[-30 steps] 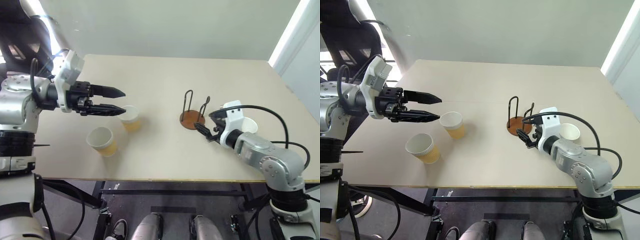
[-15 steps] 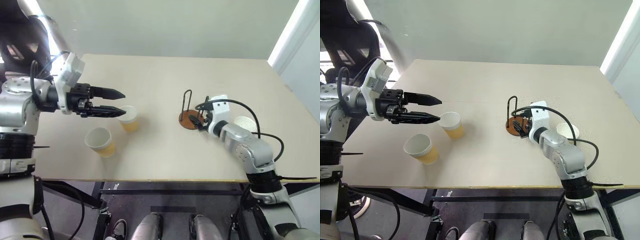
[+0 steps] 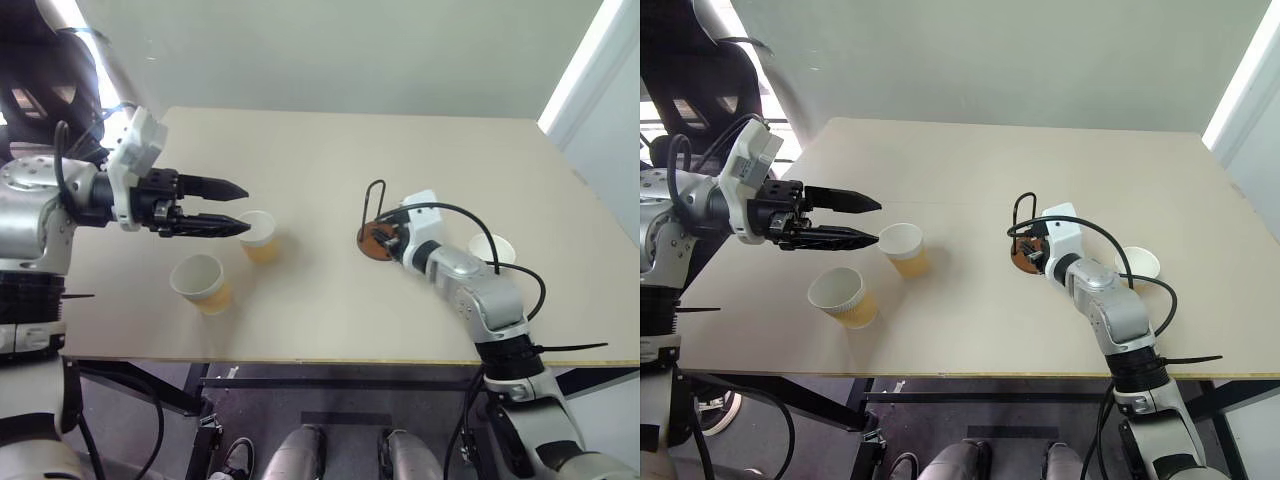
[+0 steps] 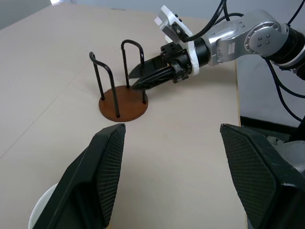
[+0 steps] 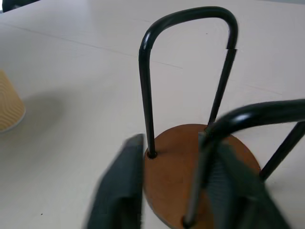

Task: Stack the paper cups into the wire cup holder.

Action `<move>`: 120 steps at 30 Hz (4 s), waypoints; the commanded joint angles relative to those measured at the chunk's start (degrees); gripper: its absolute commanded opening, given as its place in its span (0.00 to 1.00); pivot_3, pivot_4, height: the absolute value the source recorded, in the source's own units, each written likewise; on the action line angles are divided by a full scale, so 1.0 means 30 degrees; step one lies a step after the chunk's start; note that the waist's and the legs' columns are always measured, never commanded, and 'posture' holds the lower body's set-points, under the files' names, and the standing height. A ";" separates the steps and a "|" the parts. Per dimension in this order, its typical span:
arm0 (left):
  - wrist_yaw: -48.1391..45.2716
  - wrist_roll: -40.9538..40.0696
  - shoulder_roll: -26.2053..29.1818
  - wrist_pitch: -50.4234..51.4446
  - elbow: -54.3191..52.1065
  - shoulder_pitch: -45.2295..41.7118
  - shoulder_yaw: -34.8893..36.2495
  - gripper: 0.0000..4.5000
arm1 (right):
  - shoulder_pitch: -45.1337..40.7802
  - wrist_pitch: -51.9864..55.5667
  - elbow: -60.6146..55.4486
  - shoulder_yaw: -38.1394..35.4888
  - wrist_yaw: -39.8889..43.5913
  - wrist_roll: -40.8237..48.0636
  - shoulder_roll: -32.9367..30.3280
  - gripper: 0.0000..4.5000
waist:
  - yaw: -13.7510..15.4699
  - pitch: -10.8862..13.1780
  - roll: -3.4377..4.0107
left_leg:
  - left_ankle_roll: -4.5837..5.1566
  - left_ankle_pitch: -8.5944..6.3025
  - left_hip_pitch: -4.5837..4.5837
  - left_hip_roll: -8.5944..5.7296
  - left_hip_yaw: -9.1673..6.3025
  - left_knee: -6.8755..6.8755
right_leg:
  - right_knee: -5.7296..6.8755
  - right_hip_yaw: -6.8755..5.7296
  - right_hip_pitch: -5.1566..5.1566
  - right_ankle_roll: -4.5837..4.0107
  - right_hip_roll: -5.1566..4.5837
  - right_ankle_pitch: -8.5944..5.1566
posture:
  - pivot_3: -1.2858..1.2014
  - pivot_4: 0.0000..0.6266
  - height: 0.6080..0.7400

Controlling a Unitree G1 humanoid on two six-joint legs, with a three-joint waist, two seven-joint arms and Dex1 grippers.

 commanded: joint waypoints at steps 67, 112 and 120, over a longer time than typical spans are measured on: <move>-0.1214 0.0553 -0.0254 -0.0831 0.1124 -0.2027 -0.0606 0.76 | 0.2752 -0.3090 -0.5309 0.2019 1.6282 0.1483 -0.7796 0.78 | 0.0007 -0.0003 -0.0017 | -0.0058 0.0061 -0.0007 0.0022 -0.0082 -0.0024 | -0.0002 -0.0106 0.0043 -0.0111 0.0003 -0.0031 | 0.52 0.24 1.00; -0.0502 -0.0023 0.0631 -0.0124 -0.0862 -0.0347 0.0413 0.76 | -0.0062 -0.9878 0.4380 0.1875 1.9589 -0.6004 -1.4600 0.65 | -0.0025 0.0005 -0.0022 | 0.0008 0.0106 0.0014 0.0017 -0.0085 -0.0123 | -0.0003 -0.0098 0.0057 0.0011 -0.0006 -0.0055 | 0.52 0.24 1.00; -0.0301 -0.0151 0.0832 0.0036 -0.1104 -0.0157 0.0532 0.76 | -0.0710 -1.0549 0.5126 0.1825 1.9609 -0.6979 -1.3885 0.02 | -0.0033 0.0006 -0.0020 | -0.0019 0.0143 0.0023 0.0020 -0.0088 -0.0127 | 0.0007 -0.0104 0.0056 -0.0045 -0.0008 -0.0020 | 0.52 0.24 1.00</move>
